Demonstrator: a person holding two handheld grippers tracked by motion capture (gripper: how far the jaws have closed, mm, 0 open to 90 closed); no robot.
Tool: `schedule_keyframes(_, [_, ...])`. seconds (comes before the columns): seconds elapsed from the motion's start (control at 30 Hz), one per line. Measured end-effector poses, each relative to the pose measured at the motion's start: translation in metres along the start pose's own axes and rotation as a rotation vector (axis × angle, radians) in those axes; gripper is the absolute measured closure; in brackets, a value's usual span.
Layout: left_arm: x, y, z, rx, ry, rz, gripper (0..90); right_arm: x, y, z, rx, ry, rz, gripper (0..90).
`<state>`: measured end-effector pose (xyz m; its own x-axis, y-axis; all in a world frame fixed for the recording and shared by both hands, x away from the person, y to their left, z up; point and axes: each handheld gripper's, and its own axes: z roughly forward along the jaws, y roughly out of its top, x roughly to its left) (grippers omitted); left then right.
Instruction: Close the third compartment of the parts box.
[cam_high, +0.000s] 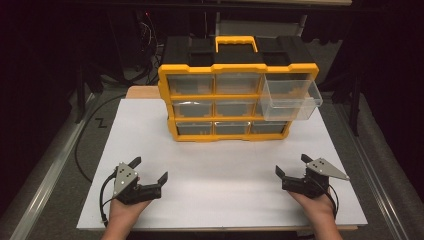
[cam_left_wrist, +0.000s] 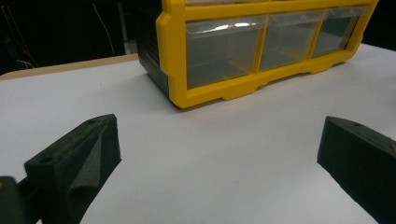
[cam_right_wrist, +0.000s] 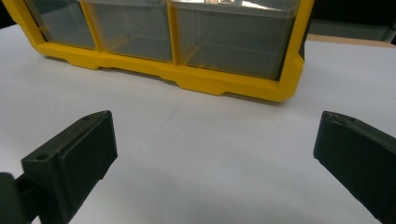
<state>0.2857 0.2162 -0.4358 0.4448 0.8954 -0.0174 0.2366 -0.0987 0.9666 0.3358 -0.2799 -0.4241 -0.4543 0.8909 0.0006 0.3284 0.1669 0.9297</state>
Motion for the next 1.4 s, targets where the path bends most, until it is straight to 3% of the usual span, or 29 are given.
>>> schedule_keyframes(0.2, [-0.0001,-0.0020,0.0032,0.020,0.005,0.020,0.4,-0.0052,-0.0022,0.0020,0.005,-0.006,0.024,0.7])
schedule_keyframes(0.6, [-0.0001,-0.0037,0.0046,0.033,-0.012,0.016,0.4,-0.0025,-0.0021,0.0037,0.004,-0.013,0.009,0.7])
schedule_keyframes(1.4, [-0.0004,-0.0041,0.0048,0.022,-0.002,0.023,0.4,-0.0003,0.0024,0.0072,-0.031,-0.050,0.004,0.7])
